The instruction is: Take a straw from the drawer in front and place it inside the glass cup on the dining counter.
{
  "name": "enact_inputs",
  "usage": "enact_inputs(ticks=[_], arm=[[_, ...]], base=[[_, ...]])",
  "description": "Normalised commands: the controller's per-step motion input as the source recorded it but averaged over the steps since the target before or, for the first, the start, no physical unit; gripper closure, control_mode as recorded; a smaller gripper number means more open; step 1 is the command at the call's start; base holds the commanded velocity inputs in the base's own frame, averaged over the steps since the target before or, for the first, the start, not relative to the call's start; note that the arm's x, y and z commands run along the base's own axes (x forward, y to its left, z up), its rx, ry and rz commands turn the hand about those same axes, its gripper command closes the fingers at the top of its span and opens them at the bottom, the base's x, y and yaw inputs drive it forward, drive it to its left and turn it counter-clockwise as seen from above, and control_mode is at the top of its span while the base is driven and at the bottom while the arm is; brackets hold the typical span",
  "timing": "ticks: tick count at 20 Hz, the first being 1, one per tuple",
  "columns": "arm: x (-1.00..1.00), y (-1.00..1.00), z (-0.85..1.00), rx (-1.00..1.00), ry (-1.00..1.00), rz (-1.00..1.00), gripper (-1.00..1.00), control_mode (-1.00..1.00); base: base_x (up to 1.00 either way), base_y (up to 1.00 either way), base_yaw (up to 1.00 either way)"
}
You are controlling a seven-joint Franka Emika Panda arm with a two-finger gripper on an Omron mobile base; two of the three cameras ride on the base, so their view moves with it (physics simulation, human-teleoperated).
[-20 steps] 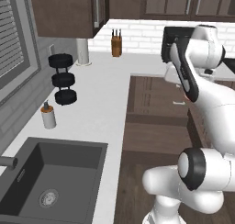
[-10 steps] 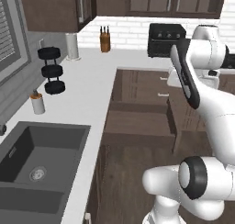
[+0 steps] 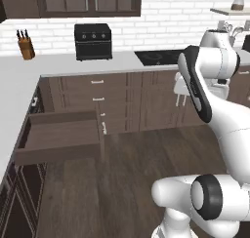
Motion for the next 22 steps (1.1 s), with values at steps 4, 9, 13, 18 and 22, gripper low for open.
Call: enact_inputs(ticks=[4,9,13,18,22], arm=[[0.00,0.00,0.00,0.00,0.00,0.00,1.00,1.00],[0.00,0.00,0.00,0.00,0.00,0.00,1.00,1.00],[0.00,0.00,0.00,0.00,0.00,0.00,1.00,1.00],[0.00,0.00,0.00,0.00,0.00,0.00,1.00,1.00],[0.00,0.00,0.00,0.00,0.00,0.00,1.00,1.00]], base=[[0.16,-1.00,-0.45],[0.67,-0.64,-0.27],[0.84,0.04,-0.21],[0.84,0.45,-0.14],[1.00,0.32,-0.16]])
